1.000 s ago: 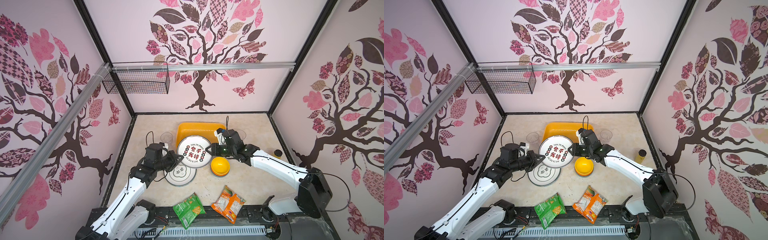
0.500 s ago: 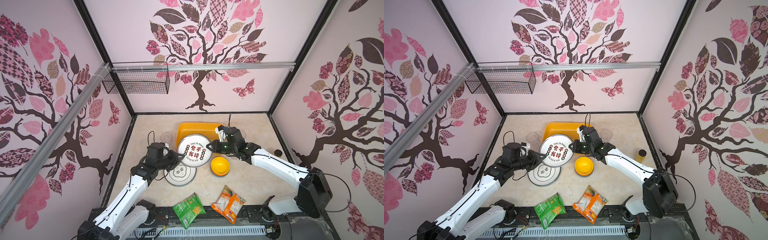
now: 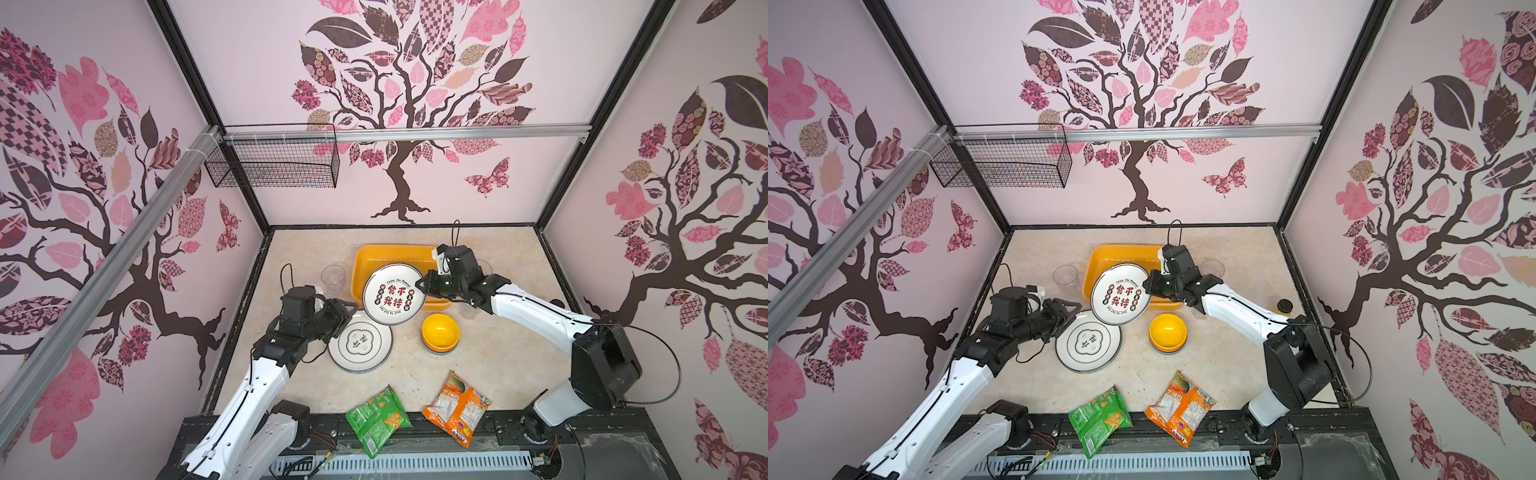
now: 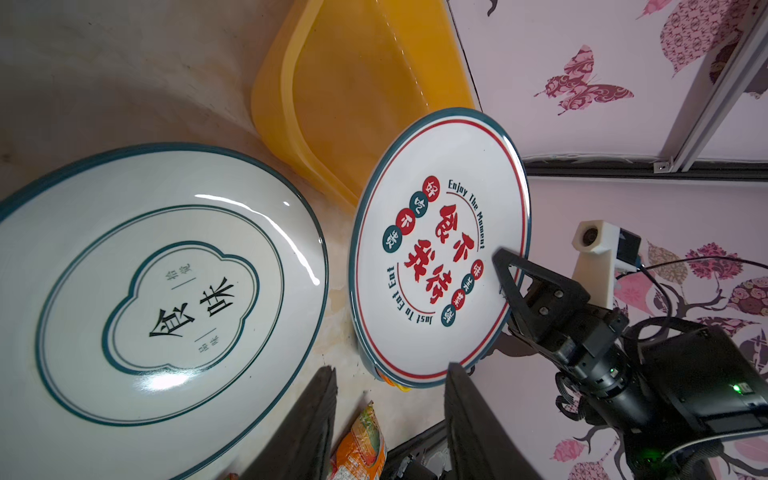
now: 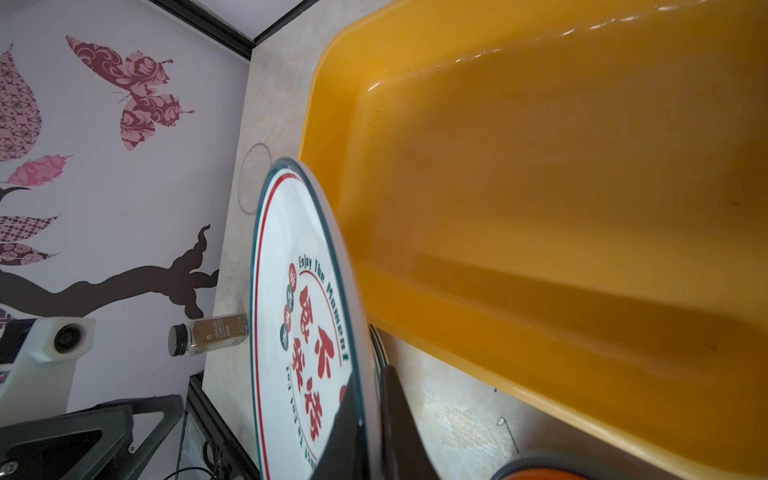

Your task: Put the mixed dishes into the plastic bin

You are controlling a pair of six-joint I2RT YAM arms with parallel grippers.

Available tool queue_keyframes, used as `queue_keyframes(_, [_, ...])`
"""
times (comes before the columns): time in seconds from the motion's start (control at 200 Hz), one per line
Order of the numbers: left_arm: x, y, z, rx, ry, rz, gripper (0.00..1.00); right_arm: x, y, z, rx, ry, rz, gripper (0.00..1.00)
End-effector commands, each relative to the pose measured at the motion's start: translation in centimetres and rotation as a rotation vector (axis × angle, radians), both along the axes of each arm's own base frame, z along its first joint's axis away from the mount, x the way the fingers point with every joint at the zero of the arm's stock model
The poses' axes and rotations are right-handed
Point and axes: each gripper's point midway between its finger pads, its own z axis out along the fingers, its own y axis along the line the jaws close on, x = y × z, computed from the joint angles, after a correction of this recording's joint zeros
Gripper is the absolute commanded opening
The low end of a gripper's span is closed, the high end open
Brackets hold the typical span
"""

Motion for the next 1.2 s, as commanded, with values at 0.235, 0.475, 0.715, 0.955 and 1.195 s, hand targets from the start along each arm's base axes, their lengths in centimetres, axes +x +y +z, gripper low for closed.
queue_keyframes(0.235, [-1.4, 0.8, -1.8, 0.054, 0.040, -0.021, 0.48, 6.1, 0.4, 1.2, 0.083, -0.030, -0.078, 0.02])
queue_keyframes(0.475, [-1.9, 1.2, -2.8, 0.084, 0.071, -0.026, 0.50, 8.9, 0.8, -0.6, 0.099, -0.002, -0.123, 0.02])
queue_keyframes(0.715, [-2.5, 1.4, -4.0, 0.089, 0.100, -0.021, 0.51, 11.1, 1.6, -2.8, 0.109, 0.025, -0.146, 0.02])
queue_keyframes(0.955, [-2.6, 1.5, -4.7, 0.094, 0.119, -0.018, 0.51, 12.1, 1.9, -5.1, 0.107, 0.052, -0.162, 0.02])
queue_keyframes(1.195, [-2.6, 1.5, -5.1, 0.096, 0.130, -0.019, 0.52, 12.8, 2.0, -6.7, 0.092, 0.067, -0.172, 0.02])
